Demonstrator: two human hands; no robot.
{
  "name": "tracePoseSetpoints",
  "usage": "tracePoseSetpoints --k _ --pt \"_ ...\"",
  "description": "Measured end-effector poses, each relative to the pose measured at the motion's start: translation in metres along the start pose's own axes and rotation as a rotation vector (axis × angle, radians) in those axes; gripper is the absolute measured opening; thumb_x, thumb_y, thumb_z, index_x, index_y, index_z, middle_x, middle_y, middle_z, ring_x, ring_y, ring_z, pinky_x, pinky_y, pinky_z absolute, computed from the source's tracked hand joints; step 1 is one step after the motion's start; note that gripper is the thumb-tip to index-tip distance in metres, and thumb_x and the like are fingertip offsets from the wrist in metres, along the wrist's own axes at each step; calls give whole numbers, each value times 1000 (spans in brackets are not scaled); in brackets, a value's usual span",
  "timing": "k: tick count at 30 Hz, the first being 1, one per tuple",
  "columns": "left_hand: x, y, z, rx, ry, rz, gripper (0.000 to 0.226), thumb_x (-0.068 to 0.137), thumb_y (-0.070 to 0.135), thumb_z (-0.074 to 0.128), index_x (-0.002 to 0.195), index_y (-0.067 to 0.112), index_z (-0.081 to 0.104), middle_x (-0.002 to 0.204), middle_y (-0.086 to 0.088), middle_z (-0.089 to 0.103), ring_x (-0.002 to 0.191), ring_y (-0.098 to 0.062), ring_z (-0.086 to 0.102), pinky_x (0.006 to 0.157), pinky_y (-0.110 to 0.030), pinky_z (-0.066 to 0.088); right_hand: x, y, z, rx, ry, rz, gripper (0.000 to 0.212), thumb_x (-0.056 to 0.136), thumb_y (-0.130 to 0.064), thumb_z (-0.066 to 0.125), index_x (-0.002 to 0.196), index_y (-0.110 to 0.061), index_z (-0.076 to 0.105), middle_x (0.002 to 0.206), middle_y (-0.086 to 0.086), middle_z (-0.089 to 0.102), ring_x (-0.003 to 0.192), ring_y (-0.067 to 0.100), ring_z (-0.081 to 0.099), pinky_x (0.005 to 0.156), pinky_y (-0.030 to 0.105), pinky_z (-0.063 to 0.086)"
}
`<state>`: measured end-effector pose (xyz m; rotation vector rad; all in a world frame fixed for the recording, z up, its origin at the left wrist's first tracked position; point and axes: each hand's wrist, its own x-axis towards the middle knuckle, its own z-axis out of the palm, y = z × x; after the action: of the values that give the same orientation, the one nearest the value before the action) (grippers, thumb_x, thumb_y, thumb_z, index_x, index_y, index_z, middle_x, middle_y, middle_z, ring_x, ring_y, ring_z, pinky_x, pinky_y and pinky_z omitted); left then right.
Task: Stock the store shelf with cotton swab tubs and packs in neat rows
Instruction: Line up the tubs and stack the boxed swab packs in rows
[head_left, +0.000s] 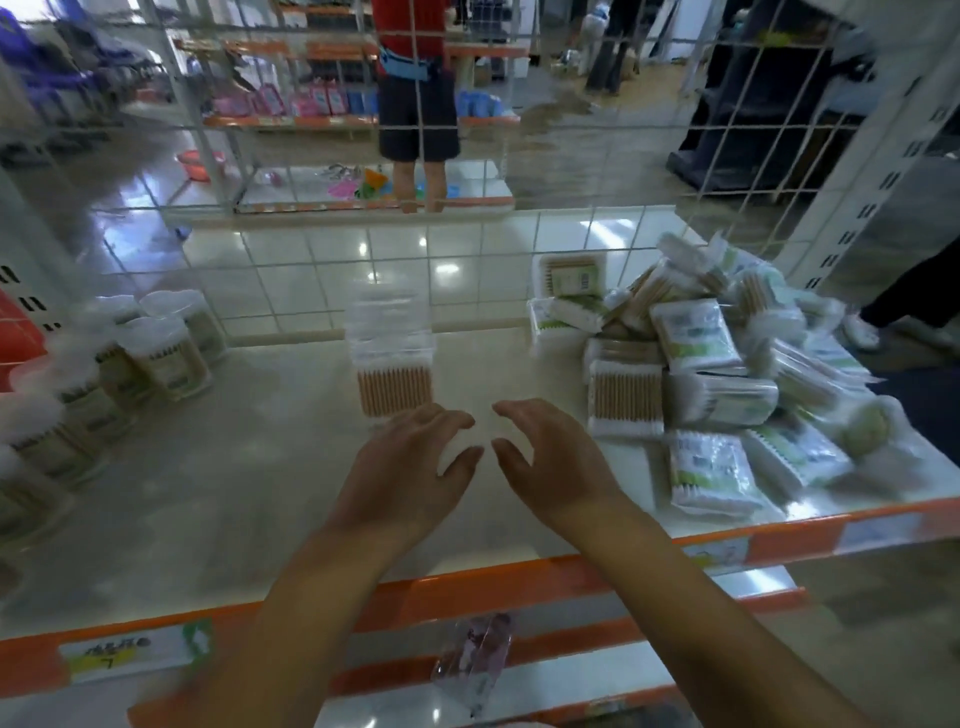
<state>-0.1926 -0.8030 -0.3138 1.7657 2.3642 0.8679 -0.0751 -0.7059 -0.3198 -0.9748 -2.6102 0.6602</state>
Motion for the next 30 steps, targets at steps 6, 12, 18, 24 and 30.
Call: tracePoseSetpoints --k 6,12,18,24,30 --pt "19 44 36 -9 -67 80 40 83 38 50 109 12 67 102 -3 66 97 -24 60 81 -39 50 -25 50 -30 -39 11 95 42 97 -30 42 138 -20 40 143 -3 41 132 15 35 106 25 28" --pt "35 88 72 -16 -118 127 52 79 49 38 107 16 67 104 0 66 98 -24 59 81 -33 46 -48 98 -55 -8 103 180 39 93 -25 51 132 -19 50 136 0 49 126 17 43 101 21 28" --pt "37 116 104 -51 -220 181 29 76 33 50 92 16 69 91 -2 67 87 -23 64 74 -26 48 -58 140 -79 82 113 269 37 87 -13 60 122 -23 59 124 -2 55 115 15 51 92 17 35" --pt "38 127 107 -73 -238 157 37 79 31 45 101 11 67 106 -5 66 101 -23 58 82 -27 41 -54 164 -78 -63 44 166 44 80 -6 67 123 -10 58 124 9 55 120 30 43 95 20 28" --pt "36 120 110 -70 -222 132 24 89 25 56 110 16 64 115 0 60 108 -18 51 79 -21 35 -50 164 -78 -86 -83 91 59 87 -12 60 141 -18 36 140 5 39 135 22 21 110 25 16"
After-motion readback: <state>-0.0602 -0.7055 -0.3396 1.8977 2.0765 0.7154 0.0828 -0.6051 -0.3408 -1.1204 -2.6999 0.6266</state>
